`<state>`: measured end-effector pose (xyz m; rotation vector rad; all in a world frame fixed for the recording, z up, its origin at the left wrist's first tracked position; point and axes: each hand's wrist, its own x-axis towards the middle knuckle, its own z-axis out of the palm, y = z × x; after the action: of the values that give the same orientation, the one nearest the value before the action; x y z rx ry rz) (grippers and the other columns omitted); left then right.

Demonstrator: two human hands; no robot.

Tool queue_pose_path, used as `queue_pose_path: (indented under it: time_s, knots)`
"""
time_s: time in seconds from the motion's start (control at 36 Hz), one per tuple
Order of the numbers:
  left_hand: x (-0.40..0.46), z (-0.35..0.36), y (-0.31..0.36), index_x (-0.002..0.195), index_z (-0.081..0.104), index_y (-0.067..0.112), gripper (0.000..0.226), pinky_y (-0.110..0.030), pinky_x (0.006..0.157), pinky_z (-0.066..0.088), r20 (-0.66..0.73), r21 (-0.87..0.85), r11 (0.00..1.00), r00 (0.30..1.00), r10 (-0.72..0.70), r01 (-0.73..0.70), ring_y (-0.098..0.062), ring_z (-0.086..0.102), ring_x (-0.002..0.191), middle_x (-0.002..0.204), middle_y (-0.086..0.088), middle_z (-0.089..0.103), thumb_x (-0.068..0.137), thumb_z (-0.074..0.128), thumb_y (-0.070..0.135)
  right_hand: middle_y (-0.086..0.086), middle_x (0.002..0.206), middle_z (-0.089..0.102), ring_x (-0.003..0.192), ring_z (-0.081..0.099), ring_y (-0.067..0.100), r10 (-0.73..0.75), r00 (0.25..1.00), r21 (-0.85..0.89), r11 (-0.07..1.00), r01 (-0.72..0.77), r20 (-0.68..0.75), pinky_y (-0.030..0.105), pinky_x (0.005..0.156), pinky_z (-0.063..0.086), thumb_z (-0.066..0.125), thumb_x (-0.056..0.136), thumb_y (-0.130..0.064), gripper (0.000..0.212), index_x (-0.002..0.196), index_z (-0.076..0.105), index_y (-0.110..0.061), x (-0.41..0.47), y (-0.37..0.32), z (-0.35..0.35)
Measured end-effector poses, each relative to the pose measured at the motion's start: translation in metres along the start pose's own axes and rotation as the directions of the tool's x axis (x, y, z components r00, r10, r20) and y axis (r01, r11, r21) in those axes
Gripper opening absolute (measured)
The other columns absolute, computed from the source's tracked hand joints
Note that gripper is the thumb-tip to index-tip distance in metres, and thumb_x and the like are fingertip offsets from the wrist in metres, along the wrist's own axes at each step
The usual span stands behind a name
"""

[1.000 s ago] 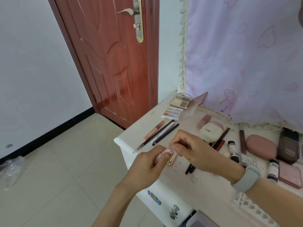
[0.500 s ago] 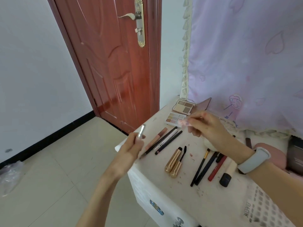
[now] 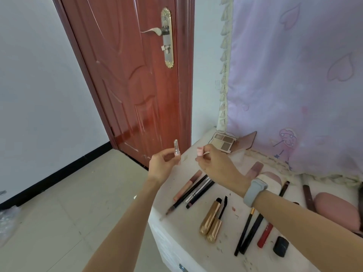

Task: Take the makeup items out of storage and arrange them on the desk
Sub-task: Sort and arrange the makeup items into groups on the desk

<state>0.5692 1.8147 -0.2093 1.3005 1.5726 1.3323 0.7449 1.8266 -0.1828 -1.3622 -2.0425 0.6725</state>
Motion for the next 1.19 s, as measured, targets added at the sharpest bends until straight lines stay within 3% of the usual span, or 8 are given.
queue_pose_path:
  time_s: [0.11, 0.22, 0.42, 0.69, 0.89, 1.0, 1.08, 1.19]
  knots:
    - [0.009, 0.007, -0.006, 0.085, 0.071, 0.03, 0.016, -0.017, 0.086, 0.046, 0.059, 0.074, 0.997, 0.998, -0.004, 0.0, 0.002, 0.064, 0.091, 0.093, 0.013, 0.072, 0.08, 0.072, 0.014, -0.003, 0.08, 0.051, 0.076, 0.047, 0.014, -0.142, 0.979, -0.142, 0.982, 0.121, -0.149, 0.023, 0.065, 0.029, 0.05, 0.093, -0.035, 0.025, 0.08, 0.059, -0.016, 0.013, 0.005, 0.013]
    - [0.013, 0.01, -0.011, 0.082, 0.071, 0.036, 0.021, -0.021, 0.089, 0.045, 0.107, 0.102, 0.995, 0.994, 0.003, -0.014, 0.002, 0.064, 0.094, 0.089, 0.018, 0.072, 0.078, 0.073, 0.016, -0.001, 0.075, 0.057, 0.08, 0.051, 0.021, -0.165, 0.985, -0.26, 0.955, 0.145, -0.056, 0.028, 0.063, 0.029, 0.044, 0.094, -0.03, 0.019, 0.089, 0.053, -0.014, 0.019, 0.01, 0.021]
    - [0.017, 0.012, -0.012, 0.085, 0.069, 0.036, 0.021, -0.015, 0.082, 0.044, 0.198, 0.109, 0.993, 0.98, 0.029, -0.051, 0.001, 0.064, 0.093, 0.087, 0.017, 0.072, 0.08, 0.073, 0.016, 0.0, 0.106, 0.058, 0.11, 0.044, 0.022, -0.129, 0.989, -0.534, 0.832, 0.151, 0.079, 0.035, 0.091, 0.032, 0.044, 0.091, -0.038, 0.03, 0.105, 0.064, -0.022, 0.027, 0.018, 0.026]
    - [0.016, 0.013, -0.016, 0.088, 0.066, 0.039, 0.024, 0.0, 0.079, 0.038, 0.27, 0.156, 0.98, 0.96, 0.077, -0.123, 0.009, 0.062, 0.093, 0.093, 0.021, 0.07, 0.083, 0.069, 0.015, 0.002, 0.113, 0.055, 0.115, 0.041, 0.022, -0.063, 0.997, -0.513, 0.854, 0.082, 0.055, 0.037, 0.096, 0.029, 0.055, 0.083, -0.046, 0.041, 0.114, 0.063, -0.021, 0.026, 0.017, 0.025]
    - [0.012, 0.003, -0.015, 0.124, 0.058, 0.018, 0.044, -0.011, 0.091, 0.039, 0.217, 0.246, 0.965, 0.976, 0.036, -0.09, -0.001, 0.054, 0.106, 0.114, 0.015, 0.06, 0.082, 0.071, 0.019, 0.001, 0.109, 0.06, 0.111, 0.047, 0.023, -0.093, 0.994, -0.409, 0.911, 0.059, -0.063, 0.035, 0.096, 0.032, 0.055, 0.086, -0.038, 0.04, 0.122, 0.056, -0.019, 0.013, 0.015, 0.005]
    - [-0.014, -0.005, -0.016, 0.093, 0.069, 0.024, 0.014, 0.0, 0.069, 0.036, 0.049, 0.387, 0.913, 0.992, 0.119, -0.129, 0.004, 0.054, 0.08, 0.087, 0.019, 0.063, 0.08, 0.072, 0.021, 0.003, 0.089, 0.064, 0.094, 0.054, 0.025, -0.186, 0.955, -0.24, 0.962, 0.129, -0.231, 0.036, 0.086, 0.041, 0.058, 0.087, -0.018, 0.019, 0.103, 0.065, -0.012, -0.001, 0.013, -0.011]
    - [-0.035, -0.004, -0.013, 0.078, 0.069, 0.031, 0.009, -0.008, 0.063, 0.037, 0.164, 0.484, 0.866, 0.985, 0.048, -0.123, 0.007, 0.054, 0.071, 0.074, 0.019, 0.064, 0.078, 0.071, 0.039, 0.003, 0.087, 0.065, 0.089, 0.055, 0.023, -0.22, 0.937, -0.204, 0.964, 0.168, -0.27, 0.033, 0.081, 0.042, 0.059, 0.086, -0.011, 0.015, 0.099, 0.066, -0.011, -0.011, 0.012, -0.018]
    - [-0.043, -0.001, -0.003, 0.086, 0.071, 0.029, 0.024, -0.018, 0.071, 0.041, 0.257, 0.606, 0.775, 0.966, 0.019, -0.177, 0.002, 0.054, 0.076, 0.079, 0.017, 0.064, 0.082, 0.063, 0.051, 0.005, 0.091, 0.066, 0.091, 0.054, 0.023, -0.218, 0.952, -0.209, 0.963, 0.173, -0.215, 0.023, 0.079, 0.036, 0.056, 0.088, -0.01, 0.014, 0.098, 0.065, -0.009, -0.02, 0.012, -0.019]
